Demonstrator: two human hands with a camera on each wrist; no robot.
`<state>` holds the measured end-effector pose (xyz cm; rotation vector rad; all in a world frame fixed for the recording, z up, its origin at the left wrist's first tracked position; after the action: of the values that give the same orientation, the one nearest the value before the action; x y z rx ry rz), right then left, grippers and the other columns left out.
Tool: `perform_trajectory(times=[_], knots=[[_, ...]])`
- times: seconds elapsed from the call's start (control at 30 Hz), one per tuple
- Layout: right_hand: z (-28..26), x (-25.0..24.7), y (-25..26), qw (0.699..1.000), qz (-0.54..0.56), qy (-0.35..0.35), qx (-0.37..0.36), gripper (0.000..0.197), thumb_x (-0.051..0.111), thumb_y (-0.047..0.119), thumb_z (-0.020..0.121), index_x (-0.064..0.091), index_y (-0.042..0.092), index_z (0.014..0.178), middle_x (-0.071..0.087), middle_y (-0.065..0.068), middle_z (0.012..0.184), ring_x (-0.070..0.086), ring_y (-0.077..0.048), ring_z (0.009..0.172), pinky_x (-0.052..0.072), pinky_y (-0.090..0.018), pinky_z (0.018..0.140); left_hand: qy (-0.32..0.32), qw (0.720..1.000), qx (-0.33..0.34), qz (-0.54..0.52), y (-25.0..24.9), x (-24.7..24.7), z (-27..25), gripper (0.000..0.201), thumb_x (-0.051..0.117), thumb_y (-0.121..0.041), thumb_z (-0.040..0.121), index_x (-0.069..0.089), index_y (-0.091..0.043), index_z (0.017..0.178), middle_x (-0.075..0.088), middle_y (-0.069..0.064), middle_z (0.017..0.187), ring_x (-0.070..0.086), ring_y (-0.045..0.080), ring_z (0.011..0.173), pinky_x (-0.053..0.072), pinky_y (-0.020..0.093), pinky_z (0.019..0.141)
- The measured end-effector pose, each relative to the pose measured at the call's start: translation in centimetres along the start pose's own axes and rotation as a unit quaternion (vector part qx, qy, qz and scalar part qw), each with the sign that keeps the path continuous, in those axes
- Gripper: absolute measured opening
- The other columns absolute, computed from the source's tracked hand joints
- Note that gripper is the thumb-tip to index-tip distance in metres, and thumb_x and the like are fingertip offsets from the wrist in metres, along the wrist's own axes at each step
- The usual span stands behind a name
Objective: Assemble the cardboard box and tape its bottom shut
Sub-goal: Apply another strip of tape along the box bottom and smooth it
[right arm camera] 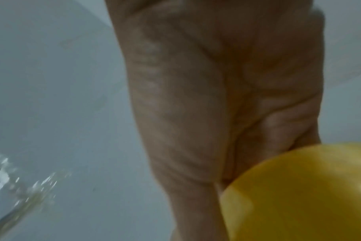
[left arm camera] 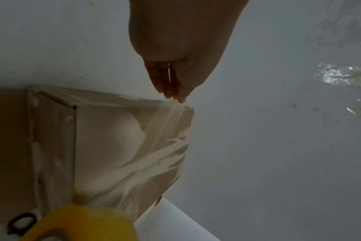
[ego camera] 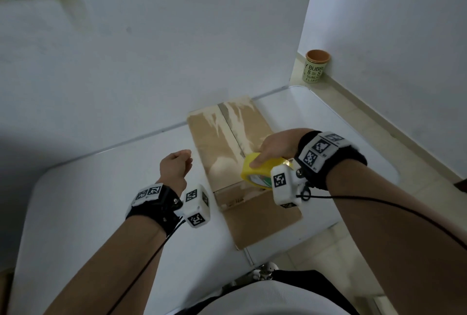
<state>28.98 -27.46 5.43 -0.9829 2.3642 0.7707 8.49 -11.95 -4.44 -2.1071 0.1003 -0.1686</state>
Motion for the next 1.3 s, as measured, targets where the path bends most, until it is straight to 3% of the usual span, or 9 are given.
perform_trajectory(times=[0.13,0.33,0.6,0.73,0.8,0.9,0.97,1.1,1.3], knots=[[0.6,-0.2,0.5,0.991,-0.115,-0.062,0.031,0.052,0.061,0.062,0.080,0.054,0.012,0.069,0.052,-0.004,0.071,0.049,-0.022,0.066,0.038,-0.032,0.065,-0.022,1.000,0.021,-0.003,1.3,0.5,-0.8,0.013,0.064,-0.004,0.088,0.062,-0.011,0.077,0.063,0.003,0.081,0.059,0.011,0.070,0.051,0.016,0.068],[-0.8,-1.0,-0.5,0.966,-0.148,-0.182,0.110,0.047,0.063,0.048,0.086,0.063,0.007,0.110,0.060,-0.005,0.093,0.058,-0.024,0.084,0.047,-0.031,0.074,-0.032,0.998,0.022,-0.053,2.1,-0.3,-1.4,0.012,0.061,-0.007,0.091,0.061,-0.012,0.079,0.059,0.002,0.078,0.057,0.010,0.070,0.050,0.016,0.069],[5.1,0.9,-4.2,0.961,-0.176,-0.096,0.191,0.060,0.069,0.067,0.061,0.063,0.016,0.091,0.060,-0.010,0.090,0.052,-0.028,0.075,0.051,-0.037,0.080,0.083,0.993,-0.047,-0.073,5.0,-2.6,-2.9,0.017,0.067,-0.002,0.087,0.057,-0.014,0.092,0.059,0.007,0.092,0.058,0.012,0.077,0.050,0.023,0.080],[-1.2,1.2,0.5,0.976,-0.135,0.014,0.169,0.022,0.044,0.026,0.097,0.044,0.014,0.115,0.041,-0.011,0.119,0.041,-0.029,0.105,0.031,-0.031,0.085,0.091,0.984,-0.100,-0.115,5.6,-3.5,-3.3,0.037,0.065,0.003,0.087,0.052,-0.019,0.113,0.061,0.008,0.086,0.056,0.013,0.074,0.051,0.026,0.085],[-2.3,0.2,1.7,0.980,-0.132,-0.007,0.147,0.041,0.042,0.026,0.098,0.042,0.011,0.136,0.036,-0.013,0.145,0.040,-0.032,0.126,0.034,-0.035,0.095,0.095,0.982,-0.124,-0.109,5.8,-3.5,-3.4,0.030,0.066,0.001,0.086,0.059,-0.013,0.112,0.061,0.004,0.078,0.058,0.010,0.066,0.054,0.023,0.079],[-0.5,0.2,0.3,0.971,-0.206,-0.054,0.108,0.025,0.045,0.028,0.098,0.052,0.006,0.108,0.052,-0.016,0.125,0.047,-0.028,0.097,0.039,-0.033,0.088,0.106,0.980,-0.153,-0.067,6.0,-3.0,-3.7,0.010,0.067,-0.007,0.088,0.069,-0.008,0.098,0.061,-0.003,0.060,0.058,0.004,0.053,0.056,0.018,0.068],[-1.0,0.2,-0.3,0.974,-0.154,-0.090,0.137,0.037,0.053,0.030,0.092,0.057,0.013,0.125,0.054,-0.012,0.130,0.042,-0.020,0.093,0.041,-0.034,0.088,0.101,0.982,-0.146,-0.067,5.8,-2.4,-3.9,0.006,0.067,-0.008,0.088,0.070,-0.010,0.092,0.064,-0.002,0.063,0.058,0.006,0.061,0.054,0.019,0.071],[-0.9,-0.6,-0.9,0.980,-0.109,-0.074,0.152,0.043,0.059,0.024,0.090,0.057,0.007,0.130,0.053,-0.015,0.137,0.048,-0.033,0.127,0.040,-0.041,0.106,0.114,0.984,-0.123,-0.053,5.1,-0.9,-3.8,0.008,0.062,-0.006,0.091,0.069,-0.011,0.092,0.068,-0.006,0.060,0.056,0.008,0.063,0.055,0.017,0.064],[-2.0,-1.2,-1.9,0.987,-0.033,-0.077,0.137,0.048,0.040,0.023,0.102,0.034,0.001,0.145,0.030,-0.015,0.153,0.032,-0.029,0.139,0.030,-0.030,0.107,0.141,0.981,-0.132,-0.011,4.2,0.7,-3.8,0.012,0.062,-0.007,0.091,0.064,-0.014,0.081,0.066,-0.002,0.078,0.059,0.002,0.049,0.049,0.013,0.060]])
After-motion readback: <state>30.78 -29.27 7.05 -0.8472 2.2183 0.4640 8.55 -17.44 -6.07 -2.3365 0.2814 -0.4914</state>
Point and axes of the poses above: each hand's wrist, its own z-axis towards the middle knuckle, its own x-axis out of the palm, y = z × x, the point moved 3 cm from there along z, towards the middle knuckle
